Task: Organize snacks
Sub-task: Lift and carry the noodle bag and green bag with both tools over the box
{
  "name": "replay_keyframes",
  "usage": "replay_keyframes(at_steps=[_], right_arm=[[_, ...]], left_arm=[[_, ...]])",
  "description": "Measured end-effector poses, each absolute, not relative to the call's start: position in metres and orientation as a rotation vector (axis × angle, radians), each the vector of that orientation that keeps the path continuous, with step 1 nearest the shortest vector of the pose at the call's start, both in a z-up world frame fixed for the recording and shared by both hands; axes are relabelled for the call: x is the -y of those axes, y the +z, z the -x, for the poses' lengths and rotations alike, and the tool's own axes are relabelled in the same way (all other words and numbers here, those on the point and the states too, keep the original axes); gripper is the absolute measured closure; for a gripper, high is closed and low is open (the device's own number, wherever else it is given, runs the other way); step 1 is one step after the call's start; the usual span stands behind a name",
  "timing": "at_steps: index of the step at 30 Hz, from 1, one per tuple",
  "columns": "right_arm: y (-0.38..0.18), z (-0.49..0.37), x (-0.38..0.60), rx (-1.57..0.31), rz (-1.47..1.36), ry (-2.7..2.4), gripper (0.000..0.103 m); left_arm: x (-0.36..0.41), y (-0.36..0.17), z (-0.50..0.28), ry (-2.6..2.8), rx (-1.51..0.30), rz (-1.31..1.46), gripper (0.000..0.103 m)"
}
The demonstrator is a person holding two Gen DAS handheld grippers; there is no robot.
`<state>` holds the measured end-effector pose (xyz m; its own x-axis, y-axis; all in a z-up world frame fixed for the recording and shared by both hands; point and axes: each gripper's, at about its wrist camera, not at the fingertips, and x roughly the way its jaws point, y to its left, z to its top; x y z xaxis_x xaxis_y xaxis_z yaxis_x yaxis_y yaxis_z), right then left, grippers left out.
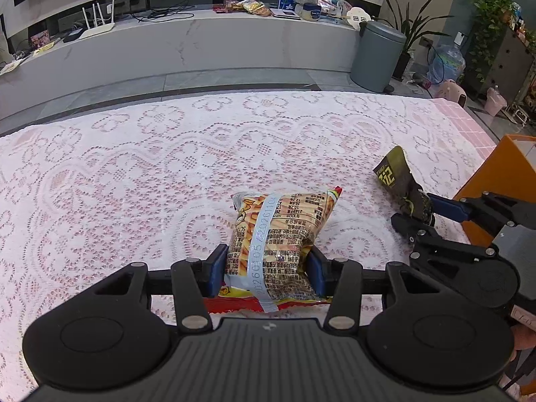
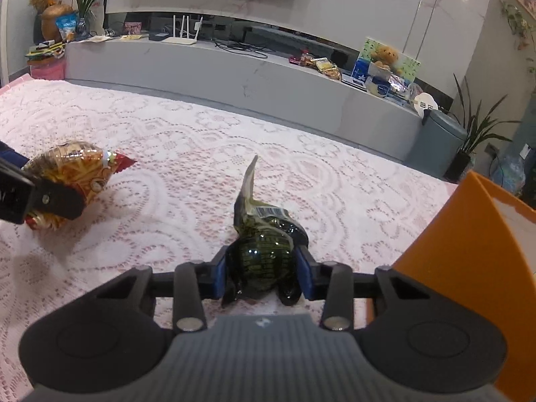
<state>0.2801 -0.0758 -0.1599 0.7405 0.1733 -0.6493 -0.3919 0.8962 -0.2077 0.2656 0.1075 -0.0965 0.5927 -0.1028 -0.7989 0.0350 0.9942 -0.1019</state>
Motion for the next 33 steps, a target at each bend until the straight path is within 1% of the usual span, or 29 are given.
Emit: replay_keyframes(at_steps=[7, 13, 25, 33], right_arm=[[-0.144, -0.276, 0.076, -0.686, 0.294, 0.331, 0.065], [-0.121, -0.258, 0.075, -0.696, 0.233, 0.376, 0.065], [-0.077, -0.202, 0.090, -0.691, 0.174, 0.434, 0.065], [-0.043, -0.155, 0.121, -0.707, 0.114, 0.412, 0.065]], left_arm=[[-0.099, -0.092, -0.259, -0.065, -0.957, 0.081, 0.048], [-0.090, -0.068, -0.236, -0.039, -0.931, 0.089, 0.048], [-0.071, -0.025, -0.171, -0.002, -0.876, 0.087, 0.048], [-0.055, -0.004, -0.140, -0.021, -0.857, 0.080, 0.048]])
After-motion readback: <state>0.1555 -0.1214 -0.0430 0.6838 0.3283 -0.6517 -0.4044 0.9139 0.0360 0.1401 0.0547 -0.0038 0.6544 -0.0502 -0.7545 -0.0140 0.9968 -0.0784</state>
